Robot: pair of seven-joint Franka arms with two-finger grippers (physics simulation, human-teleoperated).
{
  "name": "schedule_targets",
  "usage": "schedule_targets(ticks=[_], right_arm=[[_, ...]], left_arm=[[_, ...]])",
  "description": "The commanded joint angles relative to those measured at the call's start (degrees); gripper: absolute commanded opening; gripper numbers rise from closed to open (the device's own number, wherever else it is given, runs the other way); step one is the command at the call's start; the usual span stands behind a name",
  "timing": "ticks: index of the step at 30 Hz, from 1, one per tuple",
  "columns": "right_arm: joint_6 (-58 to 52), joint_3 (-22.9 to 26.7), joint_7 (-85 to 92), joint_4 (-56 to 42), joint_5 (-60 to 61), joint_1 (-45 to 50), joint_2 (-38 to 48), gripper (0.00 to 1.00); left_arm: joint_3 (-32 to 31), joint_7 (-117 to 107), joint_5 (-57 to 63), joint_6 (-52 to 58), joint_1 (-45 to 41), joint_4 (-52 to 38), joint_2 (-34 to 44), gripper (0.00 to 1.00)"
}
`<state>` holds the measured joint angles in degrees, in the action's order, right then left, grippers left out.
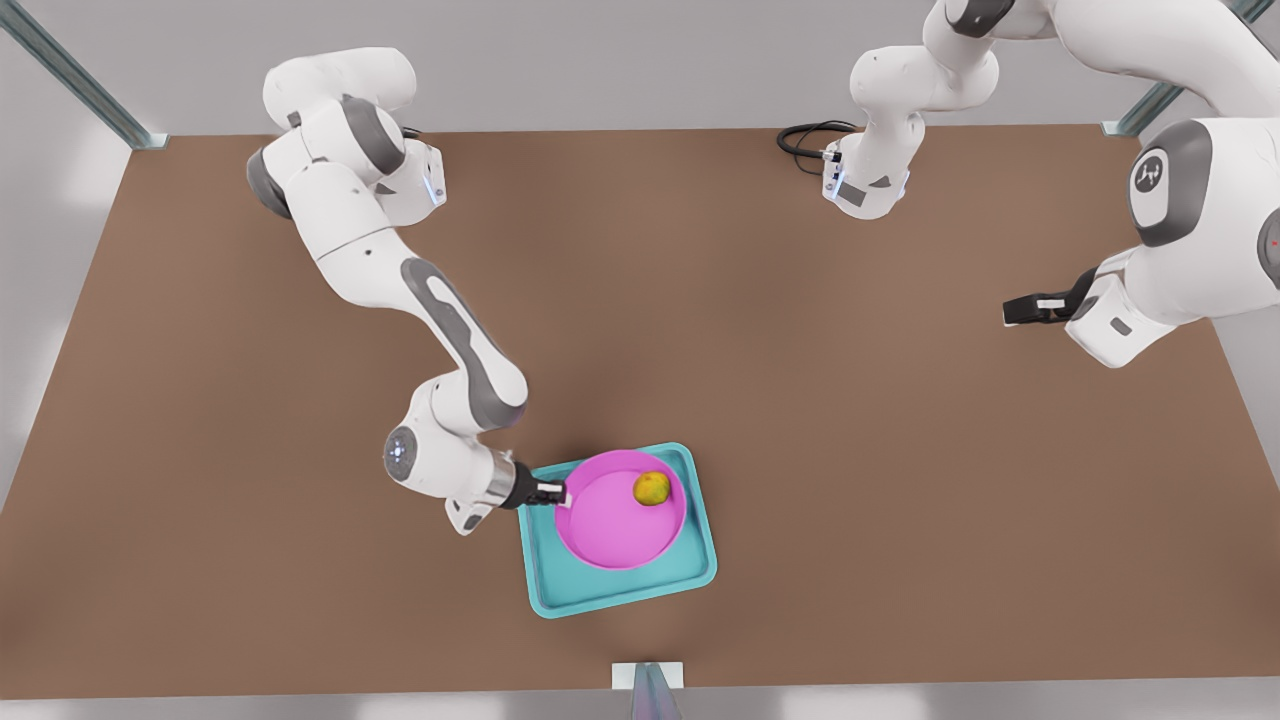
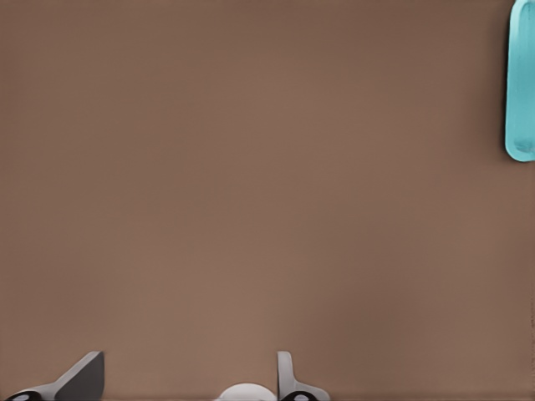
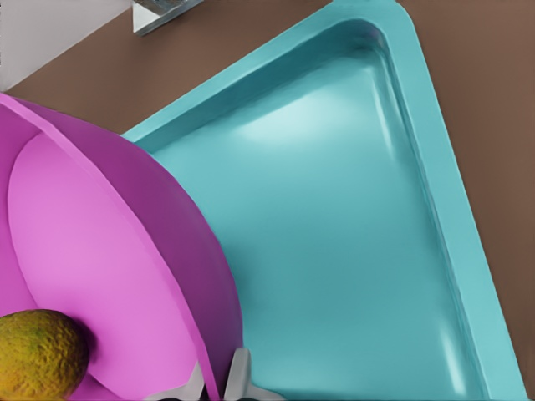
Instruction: Place the orange on the plate with the left arm and the plate on the tray with the right arm
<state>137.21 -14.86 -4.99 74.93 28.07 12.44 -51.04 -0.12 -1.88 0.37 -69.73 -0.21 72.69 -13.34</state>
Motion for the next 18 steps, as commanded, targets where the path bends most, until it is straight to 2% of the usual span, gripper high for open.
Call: schedule_targets(ticks=[1,2,3,9,11,12,13,15,16,17,18], right_arm=[[-1.07,0.0,9.82,-0.4,-0.21,-0.22,-0.29,0.21],[-1.16,-0.17,9.73,-0.49,-0.21,-0.66,-0.29,0.44],[-1.25,-0.17,10.0,-0.4,-0.3,-0.66,-0.2,1.0],[-2.56,-0.26,12.11,0.3,-0.3,-1.63,1.03,1.0],[-5.38,0.0,12.64,0.57,-0.82,-2.07,2.61,1.0],[-8.53,1.67,12.28,0.83,-1.09,-1.98,4.19,1.0],[-18.1,5.89,12.2,-2.4,-9.05,-2.06,5.25,1.0],[-39.88,6.07,12.2,-7.77,-27.15,-6.02,8.32,1.0],[-50.26,5.81,11.93,-8.66,-38.32,-5.59,13.31,1.0],[-57.4,5.89,12.02,-9.1,-40.11,-5.85,21.93,1.0],[-59.6,6.86,11.93,-8.22,-40.11,-6.2,28.35,1.0]], left_arm=[[0.03,0.47,-0.28,0.21,0.03,-0.01,0.07,1.0],[0.03,0.47,-0.28,0.21,0.03,0.08,-0.02,1.0],[0.03,0.38,-0.28,0.21,-0.05,0.08,-0.02,1.0],[0.03,0.38,-0.28,0.3,0.03,0.17,0.07,1.0],[0.03,0.38,-0.28,0.3,0.03,0.26,0.07,1.0],[0.03,0.38,-0.37,0.21,0.03,0.17,-0.02,1.0],[0.03,0.38,-0.37,0.04,0.03,0.17,-0.02,1.0],[0.03,0.38,-0.28,0.12,0.03,0.17,-0.02,1.0],[0.03,0.38,-0.28,0.21,0.03,0.17,-0.02,1.0],[0.03,0.38,-0.28,0.3,0.03,0.26,-0.02,1.0],[0.03,0.38,-0.28,0.3,0.03,0.26,-0.02,1.0]])
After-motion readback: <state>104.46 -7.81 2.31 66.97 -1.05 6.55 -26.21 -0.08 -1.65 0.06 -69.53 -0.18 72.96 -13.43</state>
